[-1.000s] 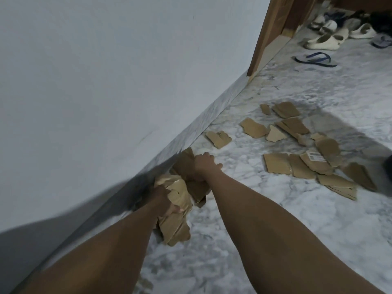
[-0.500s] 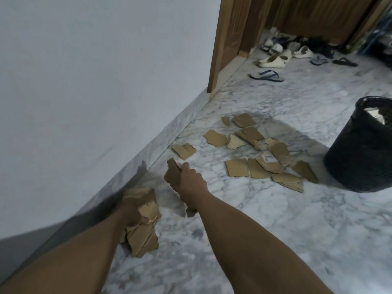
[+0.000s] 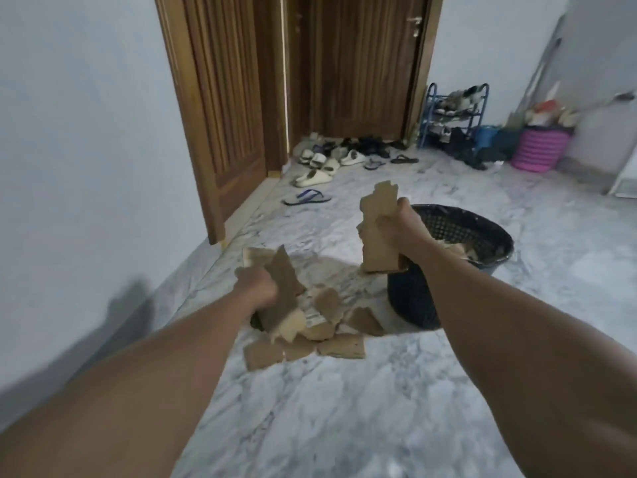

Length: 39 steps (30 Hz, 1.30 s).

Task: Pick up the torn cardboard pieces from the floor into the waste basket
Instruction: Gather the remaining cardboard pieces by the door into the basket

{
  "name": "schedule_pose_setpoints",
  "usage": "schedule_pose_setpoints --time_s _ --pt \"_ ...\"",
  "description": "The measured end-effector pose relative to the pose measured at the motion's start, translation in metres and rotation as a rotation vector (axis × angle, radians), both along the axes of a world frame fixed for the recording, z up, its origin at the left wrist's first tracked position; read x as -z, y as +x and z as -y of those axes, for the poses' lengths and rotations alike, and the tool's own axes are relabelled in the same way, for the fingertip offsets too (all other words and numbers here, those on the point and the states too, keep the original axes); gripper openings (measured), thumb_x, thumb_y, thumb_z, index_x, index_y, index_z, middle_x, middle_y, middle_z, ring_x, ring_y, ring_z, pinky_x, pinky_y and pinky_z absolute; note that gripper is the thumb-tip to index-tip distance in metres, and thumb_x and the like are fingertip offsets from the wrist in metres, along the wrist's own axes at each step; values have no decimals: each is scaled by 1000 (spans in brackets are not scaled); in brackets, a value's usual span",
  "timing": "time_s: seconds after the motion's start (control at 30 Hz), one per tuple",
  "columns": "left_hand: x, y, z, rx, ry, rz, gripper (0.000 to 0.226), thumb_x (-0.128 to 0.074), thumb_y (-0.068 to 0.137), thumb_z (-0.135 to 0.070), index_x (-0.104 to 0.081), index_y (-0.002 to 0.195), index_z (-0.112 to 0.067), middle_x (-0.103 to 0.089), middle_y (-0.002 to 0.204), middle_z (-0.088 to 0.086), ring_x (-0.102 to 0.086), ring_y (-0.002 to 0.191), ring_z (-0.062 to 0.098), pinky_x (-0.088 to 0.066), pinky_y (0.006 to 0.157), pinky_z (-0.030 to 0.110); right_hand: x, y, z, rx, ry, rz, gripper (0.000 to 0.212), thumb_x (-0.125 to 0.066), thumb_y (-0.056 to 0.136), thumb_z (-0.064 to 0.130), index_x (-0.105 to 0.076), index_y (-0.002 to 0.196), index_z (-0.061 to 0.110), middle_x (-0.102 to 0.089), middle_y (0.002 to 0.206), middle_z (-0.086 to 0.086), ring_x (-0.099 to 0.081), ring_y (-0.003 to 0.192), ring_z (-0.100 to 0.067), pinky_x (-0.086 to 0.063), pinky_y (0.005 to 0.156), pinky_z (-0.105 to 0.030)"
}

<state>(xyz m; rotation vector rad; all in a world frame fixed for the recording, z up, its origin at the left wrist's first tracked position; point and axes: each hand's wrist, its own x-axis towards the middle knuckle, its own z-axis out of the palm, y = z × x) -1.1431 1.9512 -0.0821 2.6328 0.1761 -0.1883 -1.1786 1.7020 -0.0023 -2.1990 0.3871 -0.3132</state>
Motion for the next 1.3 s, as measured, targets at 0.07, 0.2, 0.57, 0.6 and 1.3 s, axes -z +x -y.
schedule_pose_setpoints --time_s 0.07,0.2,0.57,0.6,1.3 --pt "-25 10 59 77 34 18 58 -46 97 -23 -27 149 -5 -21 152 23 -39 130 37 -41 99 36 -3 -2 45 140 119 56 52 -48 96 32 -36 138 6 -53 121 -11 -56 89 -24 -50 65 -33" --pt "-81 12 183 184 -63 163 58 -52 94 -20 -29 146 -7 -14 155 18 -41 130 39 -47 95 41 -1 -5 107 289 309 230 44 -49 93 28 -42 133 10 -59 122 -10 -60 98 -26 -49 73 -33" --pt "-63 62 364 188 -305 169 54 -50 95 -33 -36 145 -19 -39 143 13 -44 126 35 -41 106 45 47 23 190 307 239 309 15 -59 94 27 -51 107 23 -66 105 -2 -61 91 -22 -51 74 -38" --pt "-54 67 366 203 -326 111 60 -47 93 -52 -37 145 -23 -42 142 12 -44 126 34 -40 106 47 55 28 195 287 226 245 25 -62 92 31 -53 113 22 -66 110 -5 -62 97 -24 -53 81 -41" --pt "-26 98 284 742 315 -34 65 -47 97 -41 -25 150 -9 -35 151 12 -41 130 30 -36 106 41 50 6 187 238 -128 23 19 -53 96 25 -63 112 19 -62 106 -4 -58 90 -20 -39 72 -22"
